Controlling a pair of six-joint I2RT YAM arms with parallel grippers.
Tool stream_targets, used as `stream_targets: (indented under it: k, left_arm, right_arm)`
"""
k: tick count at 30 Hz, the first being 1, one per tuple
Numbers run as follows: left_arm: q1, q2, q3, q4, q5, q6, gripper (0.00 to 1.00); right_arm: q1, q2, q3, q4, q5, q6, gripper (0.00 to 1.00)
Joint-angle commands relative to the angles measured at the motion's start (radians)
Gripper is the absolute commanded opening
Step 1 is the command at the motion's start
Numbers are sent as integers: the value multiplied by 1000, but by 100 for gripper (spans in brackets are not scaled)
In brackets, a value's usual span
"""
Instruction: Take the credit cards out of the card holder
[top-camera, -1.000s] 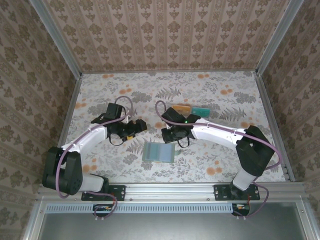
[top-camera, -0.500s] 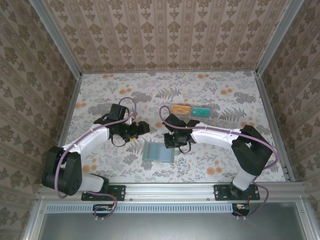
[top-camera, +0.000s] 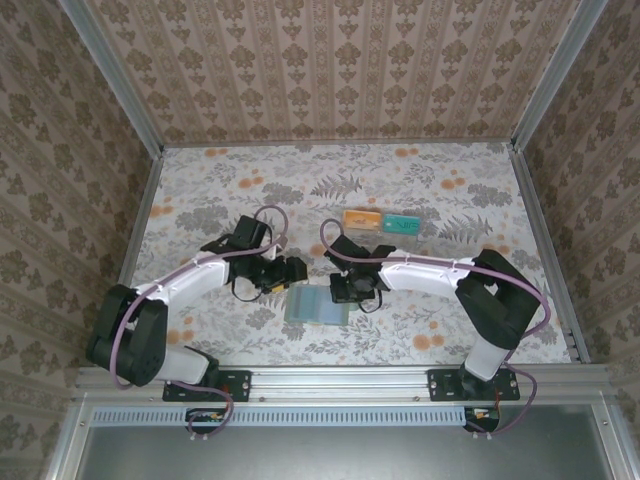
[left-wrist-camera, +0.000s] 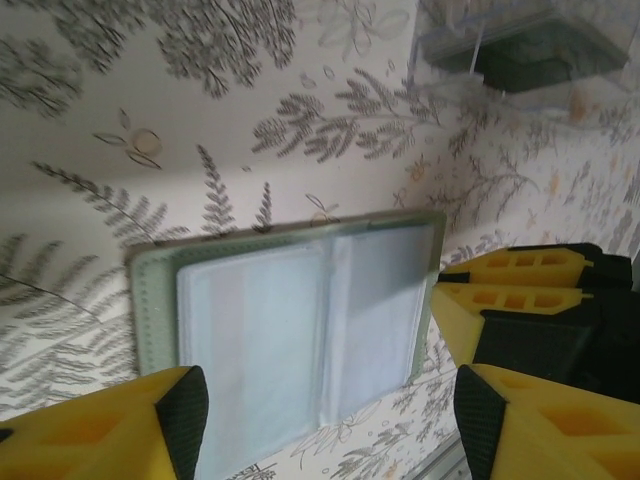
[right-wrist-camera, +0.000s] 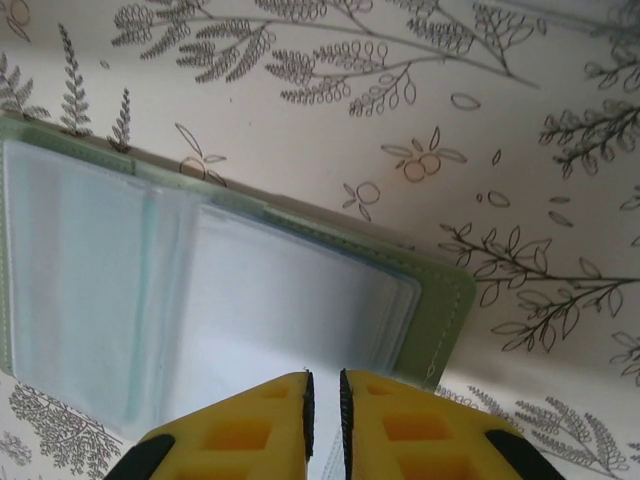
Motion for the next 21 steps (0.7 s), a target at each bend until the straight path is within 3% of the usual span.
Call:
stream_targets:
  k: [1,21]
  left_arm:
    - [-6,11,-17,17,24,1,68]
    - [-40,127,-11,-47,8,29,64]
  right_arm:
    - [15,-21,-27,-26,-10,31,19]
    - [20,12,-42,6,-11,33,19]
